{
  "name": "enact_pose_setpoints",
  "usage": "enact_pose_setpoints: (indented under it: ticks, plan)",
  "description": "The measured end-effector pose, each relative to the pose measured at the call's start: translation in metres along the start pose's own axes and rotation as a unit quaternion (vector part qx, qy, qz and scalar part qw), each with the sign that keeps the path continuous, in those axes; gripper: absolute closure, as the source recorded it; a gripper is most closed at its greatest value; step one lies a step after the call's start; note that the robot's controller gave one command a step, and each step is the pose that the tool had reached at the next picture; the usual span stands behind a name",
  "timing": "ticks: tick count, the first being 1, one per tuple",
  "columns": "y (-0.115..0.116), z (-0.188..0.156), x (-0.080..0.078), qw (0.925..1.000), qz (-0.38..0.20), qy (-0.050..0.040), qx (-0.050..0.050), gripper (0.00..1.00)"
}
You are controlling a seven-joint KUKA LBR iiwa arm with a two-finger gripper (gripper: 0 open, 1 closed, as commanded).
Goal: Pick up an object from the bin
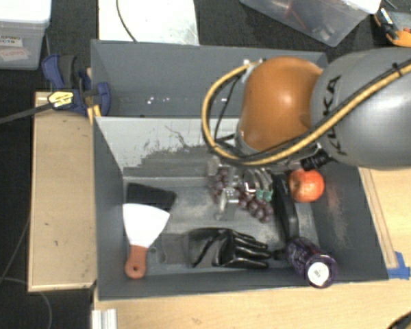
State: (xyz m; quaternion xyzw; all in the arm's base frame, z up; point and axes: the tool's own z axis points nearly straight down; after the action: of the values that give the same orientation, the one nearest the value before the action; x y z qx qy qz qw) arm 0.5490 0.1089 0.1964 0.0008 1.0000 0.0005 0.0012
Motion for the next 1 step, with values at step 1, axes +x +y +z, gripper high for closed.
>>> enact_pose_setpoints:
  ticks: [1]
  plan:
    - [-0.0186,0.1226,0.0634,0.9871,-0.16,0.0005,0.0,0.0]
